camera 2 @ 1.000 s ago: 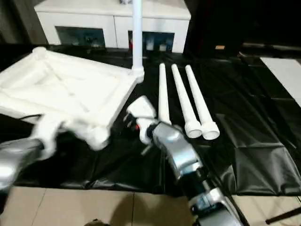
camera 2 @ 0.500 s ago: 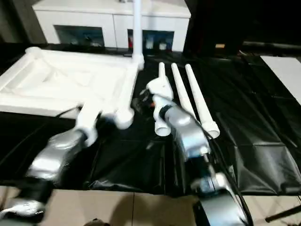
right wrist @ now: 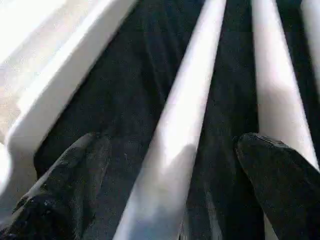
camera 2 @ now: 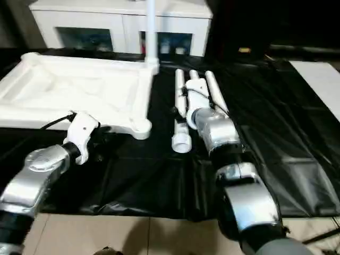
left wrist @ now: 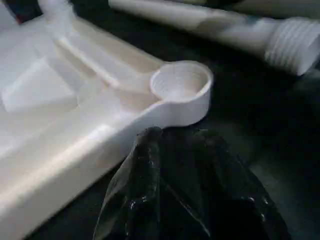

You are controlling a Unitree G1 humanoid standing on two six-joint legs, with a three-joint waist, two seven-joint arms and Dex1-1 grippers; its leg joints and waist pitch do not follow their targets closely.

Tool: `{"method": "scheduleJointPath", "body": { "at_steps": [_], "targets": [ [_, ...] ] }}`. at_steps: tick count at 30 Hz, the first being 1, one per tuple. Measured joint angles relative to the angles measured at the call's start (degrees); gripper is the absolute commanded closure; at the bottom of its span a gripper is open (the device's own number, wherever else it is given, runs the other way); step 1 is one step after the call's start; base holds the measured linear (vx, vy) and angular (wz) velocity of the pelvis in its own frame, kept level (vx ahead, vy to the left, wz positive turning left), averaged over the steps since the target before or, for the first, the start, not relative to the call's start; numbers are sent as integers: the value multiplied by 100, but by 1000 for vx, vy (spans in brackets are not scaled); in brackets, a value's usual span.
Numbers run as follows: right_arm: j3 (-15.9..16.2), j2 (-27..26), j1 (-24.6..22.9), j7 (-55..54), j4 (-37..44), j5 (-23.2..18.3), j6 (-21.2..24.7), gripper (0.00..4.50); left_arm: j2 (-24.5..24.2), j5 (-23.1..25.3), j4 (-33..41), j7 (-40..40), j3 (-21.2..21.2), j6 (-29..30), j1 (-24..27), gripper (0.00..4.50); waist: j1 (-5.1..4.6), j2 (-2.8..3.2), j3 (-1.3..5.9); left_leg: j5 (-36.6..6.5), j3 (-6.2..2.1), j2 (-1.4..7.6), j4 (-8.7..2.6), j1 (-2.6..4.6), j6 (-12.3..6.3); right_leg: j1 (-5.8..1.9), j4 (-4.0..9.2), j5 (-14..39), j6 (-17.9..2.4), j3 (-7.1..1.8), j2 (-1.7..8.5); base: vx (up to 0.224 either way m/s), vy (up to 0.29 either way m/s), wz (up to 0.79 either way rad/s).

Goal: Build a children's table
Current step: Pick table leg

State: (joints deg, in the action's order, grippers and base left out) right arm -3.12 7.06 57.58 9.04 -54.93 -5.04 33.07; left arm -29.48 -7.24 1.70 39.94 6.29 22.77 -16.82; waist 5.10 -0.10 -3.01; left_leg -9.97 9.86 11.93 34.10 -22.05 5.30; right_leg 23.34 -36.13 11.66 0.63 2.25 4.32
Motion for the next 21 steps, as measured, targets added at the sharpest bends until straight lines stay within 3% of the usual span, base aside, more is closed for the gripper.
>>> {"method": "scheduleJointPath", "body": {
  "at_steps": [3,7,12,21],
  "targets": [
    [-94,4,231,91,-503,-32,186,10,-339,-410,658,484,96,453,31,325,17,-20,-1,0,4,-1,1,-1,0,1,-2,1,-2,0,2,0,0,0],
    [-96,-1,320,82,-1135,24,284,10,-403,-715,1349,956,250,1008,34,325,5,-31,-2,1,8,-2,4,-1,1,1,-6,1,-1,-1,4,0,0,0],
    [-248,-2,328,-27,-1385,-35,278,10,-440,-880,1542,990,270,1245,31,325,-13,-34,-3,10,7,0,4,5,17,1,-20,1,-1,0,-1,0,0,0],
    [-796,35,380,-103,-1695,-405,237,85,-582,-900,1587,989,260,1469,-132,325,-5,-41,1,16,2,0,25,10,25,1,-52,1,-1,-2,0,0,0,0]
  ]
}}
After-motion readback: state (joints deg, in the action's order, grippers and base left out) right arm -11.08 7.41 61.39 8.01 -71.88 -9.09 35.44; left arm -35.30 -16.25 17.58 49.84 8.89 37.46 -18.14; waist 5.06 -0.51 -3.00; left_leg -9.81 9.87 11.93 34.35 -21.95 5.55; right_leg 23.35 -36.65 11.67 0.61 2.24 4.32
